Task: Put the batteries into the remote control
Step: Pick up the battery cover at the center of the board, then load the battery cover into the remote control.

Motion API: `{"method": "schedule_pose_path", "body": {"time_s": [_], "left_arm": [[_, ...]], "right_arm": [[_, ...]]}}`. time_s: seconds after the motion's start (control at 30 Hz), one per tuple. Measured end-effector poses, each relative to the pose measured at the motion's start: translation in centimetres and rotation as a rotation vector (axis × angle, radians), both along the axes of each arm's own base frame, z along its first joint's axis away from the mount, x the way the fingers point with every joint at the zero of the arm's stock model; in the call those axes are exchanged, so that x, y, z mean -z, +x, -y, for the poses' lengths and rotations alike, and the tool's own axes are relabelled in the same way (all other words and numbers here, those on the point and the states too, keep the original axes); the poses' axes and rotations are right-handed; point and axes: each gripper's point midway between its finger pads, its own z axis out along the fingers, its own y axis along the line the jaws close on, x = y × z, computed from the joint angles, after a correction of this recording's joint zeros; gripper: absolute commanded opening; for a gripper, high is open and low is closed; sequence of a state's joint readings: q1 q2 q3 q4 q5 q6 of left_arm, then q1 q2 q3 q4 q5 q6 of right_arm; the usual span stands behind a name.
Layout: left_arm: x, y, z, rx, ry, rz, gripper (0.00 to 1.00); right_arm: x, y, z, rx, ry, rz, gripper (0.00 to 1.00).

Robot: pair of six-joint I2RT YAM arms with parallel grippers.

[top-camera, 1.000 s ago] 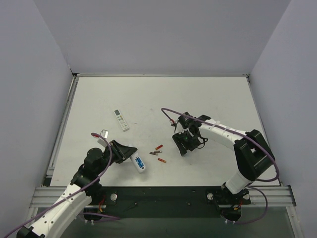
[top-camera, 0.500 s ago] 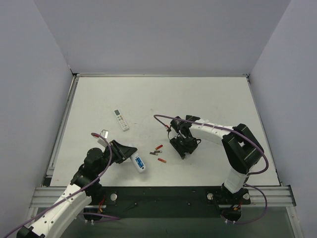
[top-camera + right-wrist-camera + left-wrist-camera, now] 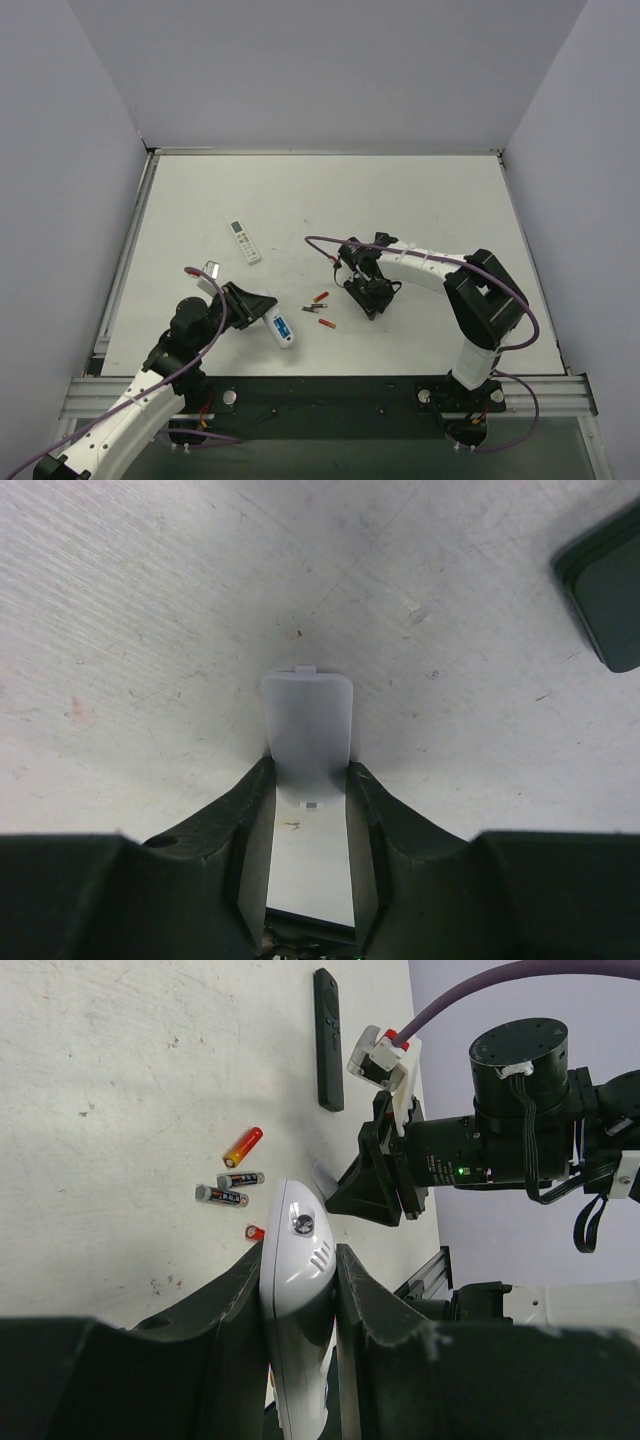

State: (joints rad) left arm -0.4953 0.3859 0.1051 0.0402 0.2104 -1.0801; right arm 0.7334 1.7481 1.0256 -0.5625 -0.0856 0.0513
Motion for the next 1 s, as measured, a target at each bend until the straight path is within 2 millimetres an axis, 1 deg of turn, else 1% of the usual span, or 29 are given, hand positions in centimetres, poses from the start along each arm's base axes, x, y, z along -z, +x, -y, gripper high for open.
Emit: {"method": "schedule_pose_path", "body": {"time_s": [0.1, 0.2, 0.3, 0.37, 0.43, 0.5, 0.6, 0.7, 0.8, 0.87, 0.93, 1.0], "left_arm": [[0.0, 0.0, 0.0, -0.001, -0.003, -0.004, 0.0], [-0.3, 0.1, 0.1, -0.003, -0.015, 0.001, 0.0], [-0.9, 0.2, 0.2, -0.005, -0.043, 0.014, 0.0], [-1.1, 0.3, 0.3, -0.006, -0.061, 0.025, 0.0], [-0.7, 0.3, 0.3, -0.01, -0.079, 0.021, 0.0], [-0.3, 0.3, 0.3, -0.013, -0.089, 0.014, 0.0], [-0.7, 0.4, 0.4, -0.016, -0.111, 0.025, 0.0], [-2.3, 0.7, 0.5, -0.018, -0.149, 0.077, 0.0], [-4.0, 0.8, 0.5, -0.025, -0.193, 0.127, 0.0], [-5.0, 0.9, 0.3, -0.034, -0.221, 0.161, 0.0], [-6.1, 1.0, 0.1, -0.046, -0.247, 0.192, 0.0], [-6.7, 1.1, -0.1, -0.059, -0.264, 0.209, 0.0]], "right_arm": [[0.0, -0.1, -0.1, -0.011, -0.005, 0.005, 0.15], [-0.1, -0.2, -0.3, -0.025, -0.012, 0.014, 0.12], [-0.5, -0.5, -0.7, -0.046, -0.005, 0.023, 0.11], [-1.3, -0.9, -1.1, -0.064, 0.004, 0.032, 0.11], [-2.6, -1.2, -1.8, -0.087, 0.022, 0.05, 0.11], [-4.6, -1.3, -3.2, -0.12, 0.055, 0.079, 0.11], [-8.1, -1.2, -6.5, -0.169, 0.139, 0.14, 0.11], [-11.6, -1.8, -10.0, -0.22, 0.225, 0.187, 0.11], [-14.2, -3.2, -12.7, -0.262, 0.288, 0.196, 0.11], [-15.4, -4.2, -14.1, -0.283, 0.313, 0.188, 0.11], [-16.0, -4.9, -15.0, -0.292, 0.32, 0.175, 0.1], [-16.2, -5.4, -15.7, -0.298, 0.311, 0.159, 0.1]]}}
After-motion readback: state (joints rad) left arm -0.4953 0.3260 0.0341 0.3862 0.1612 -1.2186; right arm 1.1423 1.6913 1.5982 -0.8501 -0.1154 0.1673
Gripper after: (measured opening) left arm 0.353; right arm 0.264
